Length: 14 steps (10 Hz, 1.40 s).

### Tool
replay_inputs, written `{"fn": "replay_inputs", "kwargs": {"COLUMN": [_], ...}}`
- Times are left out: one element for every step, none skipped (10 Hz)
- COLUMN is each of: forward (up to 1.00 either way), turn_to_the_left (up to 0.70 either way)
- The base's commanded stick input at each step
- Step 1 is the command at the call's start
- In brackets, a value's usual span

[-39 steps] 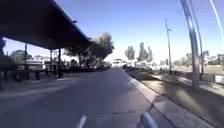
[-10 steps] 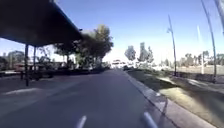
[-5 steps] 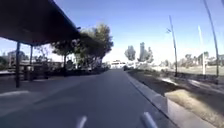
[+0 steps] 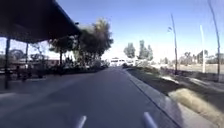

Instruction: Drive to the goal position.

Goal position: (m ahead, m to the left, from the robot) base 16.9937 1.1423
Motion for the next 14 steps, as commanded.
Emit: {"fn": "replay_inputs", "kwargs": {"forward": [0.98, 0.98, 0.98, 0.98, 0.98, 0.98, 0.98, 0.98, 0.98, 0.98, 0.98, 0.98, 0.98, 0.98], "turn_to_the_left": [0.00, 0.00, 0.00, 0.00, 0.00, 0.00, 0.00, -0.07, -0.27, -0.29, -0.09, 0.00, 0.00, 0.00]}}
